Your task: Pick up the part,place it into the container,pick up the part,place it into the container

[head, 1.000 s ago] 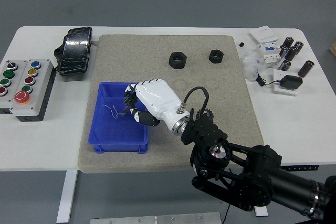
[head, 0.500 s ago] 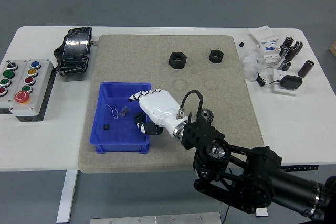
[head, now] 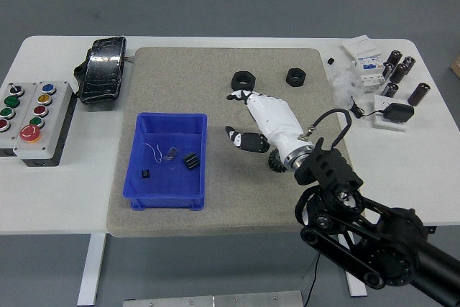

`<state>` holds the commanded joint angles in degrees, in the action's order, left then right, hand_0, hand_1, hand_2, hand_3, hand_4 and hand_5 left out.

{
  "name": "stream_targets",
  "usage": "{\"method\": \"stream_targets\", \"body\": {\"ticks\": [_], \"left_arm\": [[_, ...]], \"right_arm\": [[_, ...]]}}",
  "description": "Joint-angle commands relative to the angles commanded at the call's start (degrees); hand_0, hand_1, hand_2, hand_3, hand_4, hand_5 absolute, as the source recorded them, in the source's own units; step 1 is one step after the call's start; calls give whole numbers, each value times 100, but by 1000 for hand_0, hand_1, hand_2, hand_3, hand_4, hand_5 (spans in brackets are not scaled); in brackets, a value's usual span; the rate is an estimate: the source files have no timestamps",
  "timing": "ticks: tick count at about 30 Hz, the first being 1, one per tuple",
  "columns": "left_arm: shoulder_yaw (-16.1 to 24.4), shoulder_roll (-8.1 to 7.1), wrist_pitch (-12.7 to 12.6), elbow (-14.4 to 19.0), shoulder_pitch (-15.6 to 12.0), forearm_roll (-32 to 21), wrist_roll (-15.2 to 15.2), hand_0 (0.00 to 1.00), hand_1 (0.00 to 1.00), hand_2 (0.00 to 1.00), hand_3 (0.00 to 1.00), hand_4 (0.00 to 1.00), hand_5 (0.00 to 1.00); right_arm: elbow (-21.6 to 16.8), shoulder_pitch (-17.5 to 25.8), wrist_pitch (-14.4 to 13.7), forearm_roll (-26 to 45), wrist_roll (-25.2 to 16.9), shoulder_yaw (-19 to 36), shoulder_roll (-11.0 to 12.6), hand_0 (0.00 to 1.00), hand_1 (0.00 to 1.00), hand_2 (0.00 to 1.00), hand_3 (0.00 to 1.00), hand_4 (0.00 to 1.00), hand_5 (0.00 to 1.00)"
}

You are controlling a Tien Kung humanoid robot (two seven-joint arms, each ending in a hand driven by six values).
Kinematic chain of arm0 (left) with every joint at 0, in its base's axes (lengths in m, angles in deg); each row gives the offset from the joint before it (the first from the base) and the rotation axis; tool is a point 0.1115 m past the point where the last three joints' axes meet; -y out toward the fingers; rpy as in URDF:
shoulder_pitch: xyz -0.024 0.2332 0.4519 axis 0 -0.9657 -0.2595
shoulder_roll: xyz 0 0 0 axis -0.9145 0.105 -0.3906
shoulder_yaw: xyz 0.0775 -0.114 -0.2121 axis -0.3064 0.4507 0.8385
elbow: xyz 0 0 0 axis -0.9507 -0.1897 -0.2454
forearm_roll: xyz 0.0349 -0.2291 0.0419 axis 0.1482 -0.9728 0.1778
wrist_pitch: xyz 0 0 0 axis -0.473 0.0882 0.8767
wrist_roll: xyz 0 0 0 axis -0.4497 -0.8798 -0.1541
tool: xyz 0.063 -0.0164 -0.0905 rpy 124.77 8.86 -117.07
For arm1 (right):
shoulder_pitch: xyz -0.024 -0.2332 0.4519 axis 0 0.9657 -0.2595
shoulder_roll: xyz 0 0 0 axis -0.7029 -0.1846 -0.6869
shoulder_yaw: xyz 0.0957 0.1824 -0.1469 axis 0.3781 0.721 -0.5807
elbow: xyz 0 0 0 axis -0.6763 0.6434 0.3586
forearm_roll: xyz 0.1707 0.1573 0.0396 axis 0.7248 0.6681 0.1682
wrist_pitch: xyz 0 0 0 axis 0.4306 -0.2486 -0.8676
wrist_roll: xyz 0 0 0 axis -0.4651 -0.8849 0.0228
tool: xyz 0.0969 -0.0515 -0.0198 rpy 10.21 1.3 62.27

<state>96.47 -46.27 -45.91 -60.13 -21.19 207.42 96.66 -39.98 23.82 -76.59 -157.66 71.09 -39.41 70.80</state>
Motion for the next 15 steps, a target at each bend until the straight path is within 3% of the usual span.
{"method": "stream_targets", "body": {"ticks": [4, 5, 7, 11, 15], "left_arm": [[1, -5, -4, 0, 2, 0, -8, 662, 611, 555, 610, 657, 305], [-1, -5, -2, 0, 4, 0, -12, 661, 611, 554, 609, 656, 303], [-5, -2, 1, 0, 8, 0, -17, 661, 611, 554, 609, 656, 303], [-6, 0, 6, 0, 11, 0, -23, 661, 611, 554, 609, 656, 300], [-19, 0, 7, 0, 13, 0, -25, 661, 611, 554, 609, 656, 300]], "right_arm": [[-143, 302, 669, 0, 436, 349, 263, 546, 758, 851, 889, 825, 275], [-188, 353, 835, -72, 539, 395, 280, 558, 798, 902, 957, 921, 345], [-267, 414, 1137, -164, 589, 425, 282, 558, 798, 902, 957, 921, 345], [-278, 415, 1599, -189, 589, 331, 250, 538, 799, 906, 965, 934, 362], [-88, 357, 1869, -101, 589, 118, 239, 538, 799, 906, 965, 934, 362]]}}
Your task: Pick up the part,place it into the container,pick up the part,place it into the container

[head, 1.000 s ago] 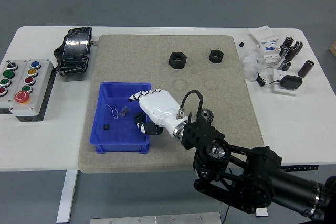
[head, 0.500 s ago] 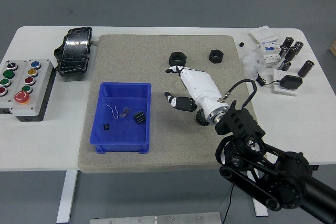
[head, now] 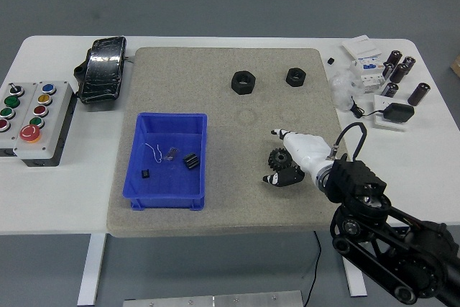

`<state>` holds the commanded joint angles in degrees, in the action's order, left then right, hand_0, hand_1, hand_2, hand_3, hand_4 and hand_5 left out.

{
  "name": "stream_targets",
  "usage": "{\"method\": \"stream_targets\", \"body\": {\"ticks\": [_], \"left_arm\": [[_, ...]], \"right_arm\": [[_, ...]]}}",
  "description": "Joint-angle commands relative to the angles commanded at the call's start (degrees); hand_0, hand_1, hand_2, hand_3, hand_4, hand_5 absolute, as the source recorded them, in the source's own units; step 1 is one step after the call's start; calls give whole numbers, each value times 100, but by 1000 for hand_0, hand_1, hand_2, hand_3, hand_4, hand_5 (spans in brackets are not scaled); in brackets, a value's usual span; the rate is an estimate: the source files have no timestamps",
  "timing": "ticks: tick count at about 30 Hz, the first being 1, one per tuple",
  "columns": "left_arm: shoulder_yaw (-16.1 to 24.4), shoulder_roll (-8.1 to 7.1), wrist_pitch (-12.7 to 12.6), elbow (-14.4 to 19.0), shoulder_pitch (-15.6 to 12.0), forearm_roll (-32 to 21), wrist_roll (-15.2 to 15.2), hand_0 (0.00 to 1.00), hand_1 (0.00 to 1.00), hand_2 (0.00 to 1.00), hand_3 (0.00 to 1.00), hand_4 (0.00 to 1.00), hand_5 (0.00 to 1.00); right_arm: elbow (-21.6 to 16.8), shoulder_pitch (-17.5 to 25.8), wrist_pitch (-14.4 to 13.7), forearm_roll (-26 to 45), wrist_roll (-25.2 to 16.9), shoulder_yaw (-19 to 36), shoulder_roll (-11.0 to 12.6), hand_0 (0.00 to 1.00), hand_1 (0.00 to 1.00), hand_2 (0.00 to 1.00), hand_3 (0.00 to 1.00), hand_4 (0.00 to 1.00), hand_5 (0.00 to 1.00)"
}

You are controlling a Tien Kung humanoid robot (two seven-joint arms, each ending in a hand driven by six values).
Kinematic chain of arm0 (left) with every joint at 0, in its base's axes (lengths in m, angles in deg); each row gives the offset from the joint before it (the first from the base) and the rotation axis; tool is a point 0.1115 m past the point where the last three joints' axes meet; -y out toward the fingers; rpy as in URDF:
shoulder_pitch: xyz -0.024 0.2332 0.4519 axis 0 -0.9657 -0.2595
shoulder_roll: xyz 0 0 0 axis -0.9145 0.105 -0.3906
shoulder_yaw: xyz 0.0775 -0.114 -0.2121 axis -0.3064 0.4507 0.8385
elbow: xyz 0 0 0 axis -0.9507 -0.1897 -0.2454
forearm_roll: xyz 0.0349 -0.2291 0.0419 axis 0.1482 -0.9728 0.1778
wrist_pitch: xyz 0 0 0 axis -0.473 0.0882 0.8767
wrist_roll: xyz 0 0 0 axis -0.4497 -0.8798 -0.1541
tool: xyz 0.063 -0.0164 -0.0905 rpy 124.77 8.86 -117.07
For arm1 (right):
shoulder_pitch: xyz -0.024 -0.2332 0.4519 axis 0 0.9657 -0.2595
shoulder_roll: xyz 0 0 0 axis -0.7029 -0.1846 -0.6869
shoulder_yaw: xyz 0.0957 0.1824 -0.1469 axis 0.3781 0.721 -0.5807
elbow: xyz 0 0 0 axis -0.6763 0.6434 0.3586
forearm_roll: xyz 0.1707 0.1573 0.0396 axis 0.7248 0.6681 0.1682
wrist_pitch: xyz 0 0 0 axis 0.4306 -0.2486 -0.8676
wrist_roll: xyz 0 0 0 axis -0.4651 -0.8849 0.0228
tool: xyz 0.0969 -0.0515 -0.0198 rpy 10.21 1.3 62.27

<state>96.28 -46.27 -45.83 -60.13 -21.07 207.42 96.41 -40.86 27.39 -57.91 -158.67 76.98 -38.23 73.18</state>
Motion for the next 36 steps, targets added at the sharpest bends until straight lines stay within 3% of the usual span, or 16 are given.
{"method": "stream_targets", "body": {"ticks": [7, 8, 13, 14, 19, 20, 25, 26, 28, 36], "left_arm": [[31, 3, -2, 0, -11, 0, 13, 661, 611, 554, 609, 656, 300], [30, 4, -1, 0, -10, 0, 13, 661, 611, 554, 609, 655, 300], [19, 10, 2, 0, -1, 0, 9, 661, 611, 554, 609, 655, 300], [20, 11, 2, 0, -1, 0, 9, 661, 611, 554, 610, 655, 299], [19, 14, 7, 0, 4, 0, 7, 661, 611, 554, 610, 655, 299], [15, 14, 7, 0, 6, 0, 5, 661, 611, 554, 610, 654, 299], [6, 11, 7, 0, 10, 0, -2, 661, 611, 554, 610, 654, 299], [9, 11, 6, 0, 8, 0, -2, 662, 611, 554, 611, 653, 297], [12, 10, 5, 0, 4, 0, -2, 662, 611, 554, 611, 653, 297], [50, 19, 4, 0, -8, 0, 13, 662, 611, 555, 611, 653, 299]], "right_arm": [[344, -128, -63, -101, 0, -244, -70, 508, 787, 886, 942, 933, 366], [370, -139, -92, -136, 0, -246, -75, 439, 707, 767, 791, 669, 329], [418, -170, -299, -242, 0, -255, -39, 439, 707, 767, 791, 669, 329], [423, -175, -337, -252, 0, -258, -33, 398, 612, 638, 661, 317, 261], [463, -197, -485, -289, 0, -293, -31, 398, 612, 638, 661, 317, 261], [474, -202, -492, -296, 0, -303, -33, 399, 547, 523, 576, 254, 32], [514, -208, -533, -342, 0, -341, -21, 399, 547, 523, 576, 254, 32], [508, -208, -569, -360, 0, -345, -12, 394, 528, 410, 486, 332, 2], [479, -214, -654, -395, -1, -350, 8, 394, 528, 410, 486, 332, 2], [120, -518, -1359, -360, -547, -575, 18, 397, 517, 377, 464, 287, 2]]}}
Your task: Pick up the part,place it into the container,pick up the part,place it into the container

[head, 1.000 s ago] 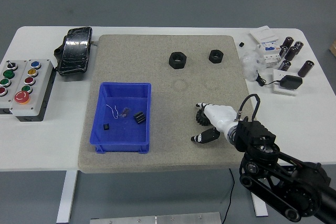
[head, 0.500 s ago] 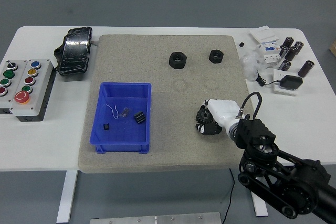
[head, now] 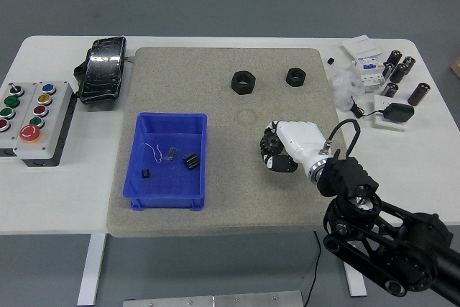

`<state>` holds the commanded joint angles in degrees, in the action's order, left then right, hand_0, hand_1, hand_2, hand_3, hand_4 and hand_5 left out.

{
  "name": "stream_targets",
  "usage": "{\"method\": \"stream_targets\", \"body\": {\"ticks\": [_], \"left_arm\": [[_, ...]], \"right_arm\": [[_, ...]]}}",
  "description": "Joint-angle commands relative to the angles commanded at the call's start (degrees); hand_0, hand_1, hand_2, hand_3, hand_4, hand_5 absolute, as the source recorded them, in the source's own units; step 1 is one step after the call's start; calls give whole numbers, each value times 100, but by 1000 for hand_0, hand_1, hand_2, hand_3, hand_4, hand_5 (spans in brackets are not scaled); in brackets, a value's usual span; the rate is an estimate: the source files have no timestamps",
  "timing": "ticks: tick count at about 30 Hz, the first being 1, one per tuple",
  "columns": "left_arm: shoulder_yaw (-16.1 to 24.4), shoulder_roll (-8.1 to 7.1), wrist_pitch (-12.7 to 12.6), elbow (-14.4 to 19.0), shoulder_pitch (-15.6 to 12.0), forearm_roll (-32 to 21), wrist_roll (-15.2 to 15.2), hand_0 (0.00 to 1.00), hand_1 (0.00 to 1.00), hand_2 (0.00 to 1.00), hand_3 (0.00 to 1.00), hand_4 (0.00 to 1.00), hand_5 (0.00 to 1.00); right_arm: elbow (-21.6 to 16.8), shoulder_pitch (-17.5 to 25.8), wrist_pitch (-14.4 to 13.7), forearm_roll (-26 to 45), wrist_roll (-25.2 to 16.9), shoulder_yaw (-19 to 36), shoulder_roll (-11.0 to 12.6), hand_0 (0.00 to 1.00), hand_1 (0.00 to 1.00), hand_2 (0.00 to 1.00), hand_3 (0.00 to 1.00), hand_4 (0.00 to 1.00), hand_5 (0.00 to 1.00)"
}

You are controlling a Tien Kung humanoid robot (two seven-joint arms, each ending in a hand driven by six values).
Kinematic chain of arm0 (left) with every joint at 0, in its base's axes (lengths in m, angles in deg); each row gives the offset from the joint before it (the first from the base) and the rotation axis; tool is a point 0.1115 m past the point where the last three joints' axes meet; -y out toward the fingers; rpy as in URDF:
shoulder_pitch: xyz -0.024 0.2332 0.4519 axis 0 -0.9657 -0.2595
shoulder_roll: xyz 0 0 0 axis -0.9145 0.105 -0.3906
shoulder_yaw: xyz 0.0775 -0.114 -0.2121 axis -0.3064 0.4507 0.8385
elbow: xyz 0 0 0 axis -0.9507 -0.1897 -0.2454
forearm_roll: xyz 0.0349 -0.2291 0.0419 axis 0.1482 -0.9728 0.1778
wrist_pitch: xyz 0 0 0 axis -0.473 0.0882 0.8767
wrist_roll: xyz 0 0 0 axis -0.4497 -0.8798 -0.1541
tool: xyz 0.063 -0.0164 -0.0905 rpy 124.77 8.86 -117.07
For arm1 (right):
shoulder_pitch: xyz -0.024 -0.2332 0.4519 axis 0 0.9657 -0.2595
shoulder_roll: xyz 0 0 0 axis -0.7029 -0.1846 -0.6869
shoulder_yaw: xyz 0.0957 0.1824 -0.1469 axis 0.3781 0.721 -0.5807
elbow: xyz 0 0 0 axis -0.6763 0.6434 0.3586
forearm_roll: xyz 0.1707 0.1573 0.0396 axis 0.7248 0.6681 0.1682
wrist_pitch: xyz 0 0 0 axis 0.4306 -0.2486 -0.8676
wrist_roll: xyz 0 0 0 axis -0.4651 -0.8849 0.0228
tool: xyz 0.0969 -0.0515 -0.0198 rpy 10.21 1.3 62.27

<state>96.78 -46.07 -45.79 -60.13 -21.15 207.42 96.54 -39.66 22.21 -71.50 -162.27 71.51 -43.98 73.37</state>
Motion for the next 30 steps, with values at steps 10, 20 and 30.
{"method": "stream_targets", "body": {"ticks": [10, 20, 30], "left_arm": [[-26, 10, 31, 0, 57, 0, 7, 661, 611, 556, 611, 656, 308], [32, 12, 33, 0, 44, 0, 43, 662, 611, 556, 612, 660, 315], [22, 7, 47, 0, 57, 0, 50, 662, 611, 556, 612, 662, 318]], "right_arm": [[250, -906, -1000, 729, -924, -1211, -756, 520, 546, 422, 498, 349, 2], [150, -1261, -12, 365, -532, -1667, -853, 721, 763, 784, 716, 434, 203], [151, -1278, 203, 392, -422, -1661, -844, 740, 789, 814, 767, 564, 210]]}}
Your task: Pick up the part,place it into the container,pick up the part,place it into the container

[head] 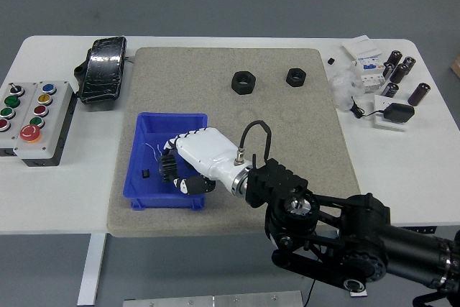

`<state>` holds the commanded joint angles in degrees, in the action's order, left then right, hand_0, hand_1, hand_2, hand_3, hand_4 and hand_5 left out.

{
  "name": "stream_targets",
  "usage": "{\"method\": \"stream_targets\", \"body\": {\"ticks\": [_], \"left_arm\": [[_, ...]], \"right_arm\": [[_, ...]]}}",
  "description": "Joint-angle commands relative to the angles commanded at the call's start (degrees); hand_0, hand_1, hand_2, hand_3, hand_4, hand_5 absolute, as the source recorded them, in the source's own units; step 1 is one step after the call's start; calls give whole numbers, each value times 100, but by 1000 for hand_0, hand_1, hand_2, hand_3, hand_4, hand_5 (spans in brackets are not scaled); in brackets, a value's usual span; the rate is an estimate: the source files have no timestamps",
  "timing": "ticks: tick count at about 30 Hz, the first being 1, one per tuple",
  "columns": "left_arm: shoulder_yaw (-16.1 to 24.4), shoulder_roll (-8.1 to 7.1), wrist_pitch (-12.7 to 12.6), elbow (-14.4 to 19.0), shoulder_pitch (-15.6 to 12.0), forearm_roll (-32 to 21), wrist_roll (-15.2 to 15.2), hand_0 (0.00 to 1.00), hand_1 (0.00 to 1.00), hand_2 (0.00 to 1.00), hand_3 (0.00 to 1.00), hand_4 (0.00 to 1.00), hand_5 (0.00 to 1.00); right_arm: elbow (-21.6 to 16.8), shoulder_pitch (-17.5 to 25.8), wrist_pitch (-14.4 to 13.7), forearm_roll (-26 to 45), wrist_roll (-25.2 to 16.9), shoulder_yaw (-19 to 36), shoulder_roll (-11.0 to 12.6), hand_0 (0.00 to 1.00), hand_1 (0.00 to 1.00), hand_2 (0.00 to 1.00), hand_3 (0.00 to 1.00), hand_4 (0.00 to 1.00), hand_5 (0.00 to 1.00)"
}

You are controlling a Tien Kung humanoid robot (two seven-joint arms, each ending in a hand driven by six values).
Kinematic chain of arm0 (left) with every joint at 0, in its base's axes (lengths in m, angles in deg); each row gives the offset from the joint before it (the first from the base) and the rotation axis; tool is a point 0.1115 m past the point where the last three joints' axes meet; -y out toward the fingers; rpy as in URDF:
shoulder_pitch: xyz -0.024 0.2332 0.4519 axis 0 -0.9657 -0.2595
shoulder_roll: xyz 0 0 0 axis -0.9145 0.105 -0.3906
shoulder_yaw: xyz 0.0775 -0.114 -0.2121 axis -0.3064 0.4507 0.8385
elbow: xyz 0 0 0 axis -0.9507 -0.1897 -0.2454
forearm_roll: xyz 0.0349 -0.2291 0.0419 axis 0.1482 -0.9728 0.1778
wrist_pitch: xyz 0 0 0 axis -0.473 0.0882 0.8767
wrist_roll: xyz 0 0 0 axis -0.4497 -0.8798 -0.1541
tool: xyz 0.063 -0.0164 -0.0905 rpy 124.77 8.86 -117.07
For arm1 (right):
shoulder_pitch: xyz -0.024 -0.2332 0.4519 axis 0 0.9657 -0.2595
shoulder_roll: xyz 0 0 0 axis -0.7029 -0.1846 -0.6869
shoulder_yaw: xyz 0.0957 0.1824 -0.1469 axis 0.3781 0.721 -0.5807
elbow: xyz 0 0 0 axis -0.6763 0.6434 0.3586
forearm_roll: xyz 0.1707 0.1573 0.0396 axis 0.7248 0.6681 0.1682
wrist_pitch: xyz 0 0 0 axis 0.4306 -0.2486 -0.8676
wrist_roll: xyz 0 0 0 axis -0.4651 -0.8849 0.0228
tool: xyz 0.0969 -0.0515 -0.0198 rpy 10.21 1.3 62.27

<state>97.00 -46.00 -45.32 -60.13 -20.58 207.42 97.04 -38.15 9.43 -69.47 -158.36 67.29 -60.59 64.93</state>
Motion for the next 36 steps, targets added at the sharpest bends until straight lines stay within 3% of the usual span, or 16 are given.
{"method": "stream_targets", "body": {"ticks": [8, 14, 18, 20, 29, 31, 36], "left_arm": [[-27, -2, 5, 0, 8, 0, -9, 662, 611, 556, 612, 662, 319], [-17, -7, -5, 0, -12, 0, -11, 662, 611, 556, 612, 662, 318], [-33, -5, -6, 0, -7, 0, -16, 662, 611, 556, 612, 662, 318], [-46, 0, -6, 0, -8, 0, -18, 662, 611, 556, 612, 661, 317], [-2, -25, -27, 0, -28, 0, -53, 662, 611, 556, 611, 660, 314], [13, -36, -32, 0, -31, 0, -66, 662, 611, 556, 611, 660, 314], [57, -53, -44, 0, -57, 0, -97, 662, 611, 556, 611, 659, 312]], "right_arm": [[60, 78, -153, 51, 15, 108, 41, 724, 786, 815, 795, 622, 284], [18, 190, -305, -31, 26, 409, 101, 723, 784, 815, 801, 626, 281], [-64, 336, -610, 65, -139, 786, 158, 723, 784, 815, 801, 626, 281], [-100, 463, -848, 252, -316, 1029, 183, 671, 744, 785, 751, 635, 280], [-34, 1388, -2065, 1702, -1538, 2506, 407, 650, 714, 747, 711, 639, 281], [17, 1597, -2153, 2072, -1817, 2832, 468, 650, 714, 747, 711, 639, 281], [225, 2213, -2021, 3169, -2618, 3708, 519, 652, 707, 739, 705, 649, 266]]}}
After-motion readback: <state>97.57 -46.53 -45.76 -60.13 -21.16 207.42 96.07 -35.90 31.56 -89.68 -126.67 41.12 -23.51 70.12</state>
